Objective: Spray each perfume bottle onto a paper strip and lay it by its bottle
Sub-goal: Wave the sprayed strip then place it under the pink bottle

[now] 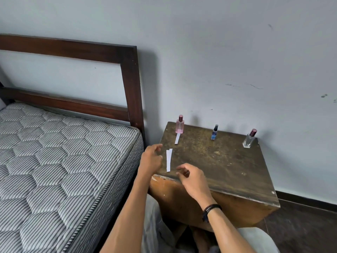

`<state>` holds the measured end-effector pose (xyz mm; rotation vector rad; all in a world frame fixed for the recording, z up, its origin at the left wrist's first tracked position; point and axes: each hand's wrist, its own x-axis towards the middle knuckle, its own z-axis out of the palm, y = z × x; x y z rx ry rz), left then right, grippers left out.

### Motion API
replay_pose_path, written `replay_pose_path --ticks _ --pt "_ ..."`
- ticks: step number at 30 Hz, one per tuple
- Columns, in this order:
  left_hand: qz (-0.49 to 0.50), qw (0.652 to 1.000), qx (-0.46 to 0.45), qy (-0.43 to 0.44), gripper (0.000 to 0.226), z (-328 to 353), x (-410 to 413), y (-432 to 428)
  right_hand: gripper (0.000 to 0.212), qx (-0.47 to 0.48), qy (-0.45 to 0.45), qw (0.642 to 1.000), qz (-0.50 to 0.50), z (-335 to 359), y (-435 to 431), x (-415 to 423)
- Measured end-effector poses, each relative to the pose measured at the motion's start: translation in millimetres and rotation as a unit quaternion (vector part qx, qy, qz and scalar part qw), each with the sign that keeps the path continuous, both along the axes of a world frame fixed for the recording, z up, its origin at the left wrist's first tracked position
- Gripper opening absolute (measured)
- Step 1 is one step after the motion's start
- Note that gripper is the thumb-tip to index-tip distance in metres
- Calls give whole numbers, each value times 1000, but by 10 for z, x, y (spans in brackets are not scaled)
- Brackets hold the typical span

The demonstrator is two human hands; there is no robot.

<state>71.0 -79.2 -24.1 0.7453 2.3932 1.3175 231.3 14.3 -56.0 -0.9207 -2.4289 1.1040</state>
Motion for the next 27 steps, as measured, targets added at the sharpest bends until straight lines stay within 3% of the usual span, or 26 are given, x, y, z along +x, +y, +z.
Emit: replay_pose_path --ticks 4,11,16,27 --pt "-7 1000 3 -12 44 30 -258 137 27 41 -12 998 52 -83 82 -274" --pt "-95 993 -76 -6 33 -57 -437 382 51 69 -61 989 114 -182 221 -431" --pt "-157 975 -160 13 37 -124 -447 362 45 103 -67 985 118 -239 247 -448" --pt "-195 962 -183 45 40 -118 -421 329 26 110 -46 989 93 -219 200 -494"
